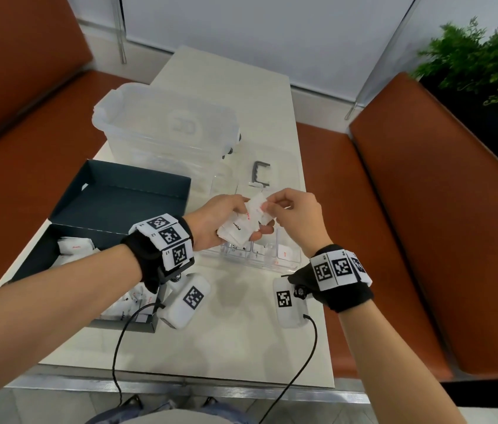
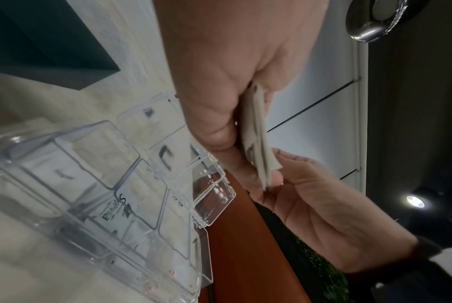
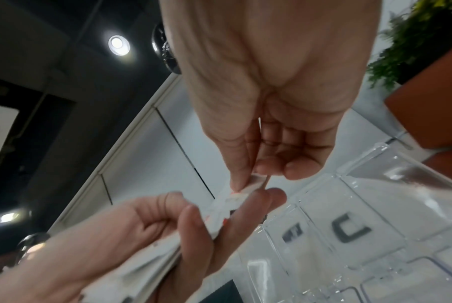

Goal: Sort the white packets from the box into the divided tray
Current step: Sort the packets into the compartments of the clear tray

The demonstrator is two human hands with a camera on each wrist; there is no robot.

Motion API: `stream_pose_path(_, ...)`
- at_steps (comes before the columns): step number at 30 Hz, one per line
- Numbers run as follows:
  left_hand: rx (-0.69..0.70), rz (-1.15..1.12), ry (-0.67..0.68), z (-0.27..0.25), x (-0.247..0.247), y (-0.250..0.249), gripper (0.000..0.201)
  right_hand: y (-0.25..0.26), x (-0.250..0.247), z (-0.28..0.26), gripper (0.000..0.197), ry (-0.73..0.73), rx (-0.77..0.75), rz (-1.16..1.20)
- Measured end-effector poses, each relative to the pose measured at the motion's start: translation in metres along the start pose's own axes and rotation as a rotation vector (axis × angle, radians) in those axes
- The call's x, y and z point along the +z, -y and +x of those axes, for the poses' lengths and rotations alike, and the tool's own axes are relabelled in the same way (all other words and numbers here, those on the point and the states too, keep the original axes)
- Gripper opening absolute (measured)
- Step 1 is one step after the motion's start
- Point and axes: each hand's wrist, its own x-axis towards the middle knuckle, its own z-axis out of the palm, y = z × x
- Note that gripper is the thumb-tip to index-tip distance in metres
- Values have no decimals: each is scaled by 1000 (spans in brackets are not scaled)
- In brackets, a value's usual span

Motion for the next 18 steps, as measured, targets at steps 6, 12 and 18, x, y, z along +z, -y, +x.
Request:
stream_pose_path(6, 111, 30, 19, 2, -2, 2, 34, -6, -11, 3, 13, -28, 151, 233)
stream_pose_path(12, 223, 151, -17, 5, -4, 8, 28, -8, -11, -4, 15, 31, 178, 322)
stream_pose_path(18, 281, 262, -24, 6, 0, 9, 26, -11, -6, -6, 12, -30, 103, 196)
